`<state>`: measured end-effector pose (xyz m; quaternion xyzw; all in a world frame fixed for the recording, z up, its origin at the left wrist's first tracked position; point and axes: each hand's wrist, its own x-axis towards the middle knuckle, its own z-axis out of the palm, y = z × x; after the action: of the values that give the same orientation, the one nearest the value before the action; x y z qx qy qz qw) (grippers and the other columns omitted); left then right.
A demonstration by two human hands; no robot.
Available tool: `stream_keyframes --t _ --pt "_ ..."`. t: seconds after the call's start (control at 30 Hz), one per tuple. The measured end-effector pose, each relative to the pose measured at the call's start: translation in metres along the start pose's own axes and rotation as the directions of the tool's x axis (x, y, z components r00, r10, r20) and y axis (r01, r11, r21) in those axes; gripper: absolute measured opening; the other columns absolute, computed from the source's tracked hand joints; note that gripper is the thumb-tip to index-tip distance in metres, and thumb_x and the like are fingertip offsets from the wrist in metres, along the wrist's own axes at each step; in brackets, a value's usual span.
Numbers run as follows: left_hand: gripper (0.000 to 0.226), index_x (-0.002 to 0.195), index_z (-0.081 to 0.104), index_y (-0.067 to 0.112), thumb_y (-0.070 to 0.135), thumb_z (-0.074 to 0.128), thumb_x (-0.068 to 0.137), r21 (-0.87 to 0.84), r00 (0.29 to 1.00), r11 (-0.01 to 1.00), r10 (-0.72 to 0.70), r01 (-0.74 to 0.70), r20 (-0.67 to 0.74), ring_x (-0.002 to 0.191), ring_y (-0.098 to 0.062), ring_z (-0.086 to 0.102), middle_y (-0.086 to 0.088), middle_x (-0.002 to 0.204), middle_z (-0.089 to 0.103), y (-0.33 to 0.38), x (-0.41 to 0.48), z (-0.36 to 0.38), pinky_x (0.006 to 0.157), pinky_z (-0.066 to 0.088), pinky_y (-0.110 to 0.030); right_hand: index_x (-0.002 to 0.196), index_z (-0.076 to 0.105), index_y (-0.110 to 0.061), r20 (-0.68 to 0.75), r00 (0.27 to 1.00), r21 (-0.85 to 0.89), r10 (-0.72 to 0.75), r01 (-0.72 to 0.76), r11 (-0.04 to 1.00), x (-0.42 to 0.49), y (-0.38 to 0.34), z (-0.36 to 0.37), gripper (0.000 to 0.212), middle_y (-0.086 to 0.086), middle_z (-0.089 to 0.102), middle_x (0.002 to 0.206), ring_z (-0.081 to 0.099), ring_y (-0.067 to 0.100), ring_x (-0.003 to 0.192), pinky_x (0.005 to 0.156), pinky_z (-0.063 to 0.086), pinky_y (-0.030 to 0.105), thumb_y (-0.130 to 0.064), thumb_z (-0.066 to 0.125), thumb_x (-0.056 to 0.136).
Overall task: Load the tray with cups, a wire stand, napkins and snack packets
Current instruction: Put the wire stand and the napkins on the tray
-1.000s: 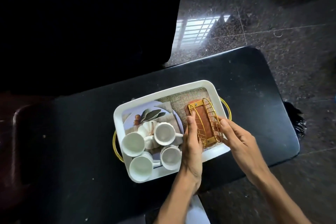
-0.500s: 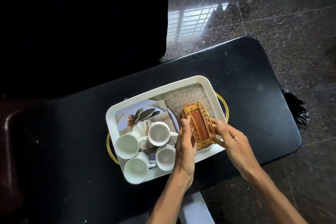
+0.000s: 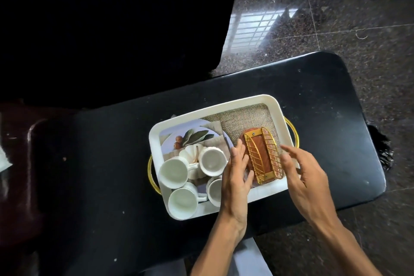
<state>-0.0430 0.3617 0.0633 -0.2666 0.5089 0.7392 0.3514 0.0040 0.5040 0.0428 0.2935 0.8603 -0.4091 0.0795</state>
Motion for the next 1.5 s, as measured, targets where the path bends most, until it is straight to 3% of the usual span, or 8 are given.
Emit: stream_keyframes --t 0.2,0.47,0.67,0.77,1.07,1.17,1.33,1.5 --pt "0.061 0.142 0.053 0.038 0.064 0.038 0.089 0.033 0.980 0.983 0.185 -0.183 -0.076 0.135 -0.001 0.055 0.015 0.147 0.059 0.039 -0.024 -0.065 0.115 0.043 -0.032 0.133 0.060 -0.012 -0.037 0.968 -0.172 -0.246 0.237 0.956 -0.014 -0.067 0.037 0.048 0.005 0.054 0.136 0.043 0.010 0.129 0.111 0.037 0.028 -0.040 0.052 0.095" --pt "0.045 0.144 0.049 0.031 0.040 0.045 0.100 0.315 0.837 0.870 0.468 -0.380 -0.284 0.140 -0.003 0.050 0.009 0.151 0.054 0.083 -0.047 -0.220 0.121 0.039 -0.039 0.150 0.041 -0.008 0.294 0.849 -0.378 -0.439 0.525 0.763 -0.035 -0.158 0.166 0.078 0.017 0.032 0.160 0.021 0.032 0.152 0.123 0.024 0.045 -0.061 0.039 0.094" --pt "0.050 0.151 0.046 0.025 0.039 0.046 0.103 0.827 0.678 0.519 0.689 -0.214 -0.257 0.150 -0.005 0.034 0.006 0.162 0.041 0.124 -0.062 -0.353 0.124 0.027 -0.024 0.160 0.012 -0.020 0.447 0.765 -0.391 -0.464 0.633 0.668 -0.056 -0.226 0.265 0.092 0.010 0.001 0.169 -0.006 0.029 0.156 0.123 0.019 0.054 -0.075 0.031 0.089" --pt "0.052 0.150 0.049 0.019 0.036 0.051 0.102 0.931 0.632 0.355 0.741 -0.081 -0.228 0.152 -0.023 0.034 -0.006 0.162 0.041 0.142 -0.066 -0.408 0.125 0.028 -0.038 0.161 0.004 -0.020 0.486 0.735 -0.390 -0.473 0.666 0.636 -0.065 -0.262 0.309 0.095 0.009 -0.006 0.169 -0.011 0.030 0.155 0.123 0.016 0.056 -0.077 0.031 0.089" --pt "0.057 0.159 0.033 0.024 0.042 0.043 0.105 0.975 0.771 -0.105 0.631 0.198 -0.089 0.158 -0.035 0.017 -0.013 0.170 0.023 0.166 -0.049 -0.517 0.124 0.018 -0.061 0.159 -0.008 -0.021 0.587 0.657 -0.414 -0.474 0.746 0.522 -0.083 -0.337 0.422 0.089 0.009 -0.015 0.168 -0.018 0.031 0.153 0.123 0.009 0.059 -0.072 0.025 0.095" --pt "0.057 0.159 0.033 0.024 0.042 0.039 0.105 0.976 0.758 -0.094 0.645 0.199 -0.093 0.158 -0.036 0.018 -0.014 0.170 0.022 0.170 -0.047 -0.537 0.123 0.019 -0.062 0.160 -0.002 -0.019 0.582 0.664 -0.369 -0.470 0.731 0.575 -0.088 -0.348 0.443 0.083 0.011 -0.006 0.169 -0.008 0.033 0.155 0.123 0.015 0.057 -0.061 0.036 0.099" --pt "0.060 0.159 0.032 0.023 0.046 0.038 0.104 0.980 0.736 -0.051 0.668 0.190 -0.108 0.158 -0.036 0.018 -0.015 0.170 0.021 0.175 -0.050 -0.554 0.124 0.017 -0.061 0.156 0.019 -0.006 0.451 0.822 -0.101 -0.346 0.433 0.896 -0.088 -0.364 0.465 0.078 0.021 0.033 0.150 0.037 0.038 0.134 0.109 0.039 0.044 -0.037 0.059 0.098" --pt "0.059 0.158 0.034 0.021 0.045 0.040 0.105 0.987 0.726 0.005 0.677 0.158 -0.119 0.157 -0.036 0.019 -0.016 0.169 0.024 0.174 -0.055 -0.557 0.125 0.020 -0.059 0.145 0.038 -0.005 0.342 0.906 0.051 -0.248 0.246 0.968 -0.082 -0.369 0.476 0.054 0.013 0.055 0.135 0.056 0.023 0.118 0.089 0.045 0.019 -0.022 0.060 0.099"
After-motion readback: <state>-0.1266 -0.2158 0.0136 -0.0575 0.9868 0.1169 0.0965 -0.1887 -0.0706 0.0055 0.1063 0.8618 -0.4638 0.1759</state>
